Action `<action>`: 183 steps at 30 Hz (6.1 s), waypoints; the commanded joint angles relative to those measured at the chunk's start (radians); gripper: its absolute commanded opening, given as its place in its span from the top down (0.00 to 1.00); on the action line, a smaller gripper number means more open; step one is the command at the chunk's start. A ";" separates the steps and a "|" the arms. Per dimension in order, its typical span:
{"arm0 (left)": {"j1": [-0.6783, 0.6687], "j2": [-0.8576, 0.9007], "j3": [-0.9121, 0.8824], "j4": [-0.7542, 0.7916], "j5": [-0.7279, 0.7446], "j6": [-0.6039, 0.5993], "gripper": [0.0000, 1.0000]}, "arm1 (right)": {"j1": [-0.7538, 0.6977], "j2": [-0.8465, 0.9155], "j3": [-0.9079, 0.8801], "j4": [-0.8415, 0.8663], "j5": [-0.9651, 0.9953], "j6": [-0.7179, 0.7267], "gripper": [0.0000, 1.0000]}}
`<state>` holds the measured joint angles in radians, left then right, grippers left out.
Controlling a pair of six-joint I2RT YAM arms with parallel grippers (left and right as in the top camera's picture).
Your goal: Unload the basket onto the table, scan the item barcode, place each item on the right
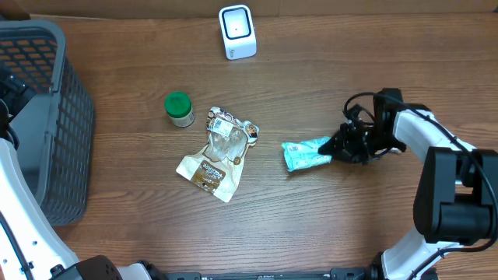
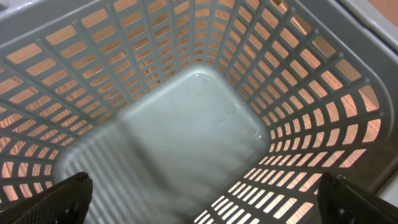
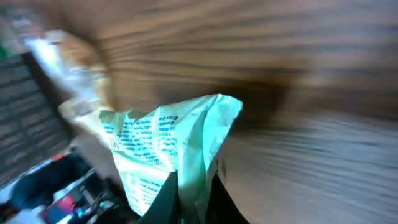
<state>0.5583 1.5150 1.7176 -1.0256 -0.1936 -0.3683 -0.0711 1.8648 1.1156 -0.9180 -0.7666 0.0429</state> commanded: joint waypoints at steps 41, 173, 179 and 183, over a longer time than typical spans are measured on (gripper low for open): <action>0.004 0.005 0.019 0.001 0.004 -0.021 0.00 | 0.648 -0.079 0.961 -0.442 0.995 0.231 0.96; 0.004 0.005 0.019 0.001 0.004 -0.021 0.00 | 0.057 -0.057 0.507 -0.285 0.603 0.363 0.11; 0.004 0.005 0.019 0.001 0.004 -0.021 0.00 | 0.252 -0.057 0.505 -0.298 0.485 0.343 0.00; 0.004 0.005 0.019 0.001 0.004 -0.021 0.00 | 0.365 -0.056 0.505 -0.231 0.488 0.354 0.00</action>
<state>0.5583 1.5154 1.7176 -1.0252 -0.1936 -0.3683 0.2394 1.8187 1.6108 -1.1770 -0.2478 0.3935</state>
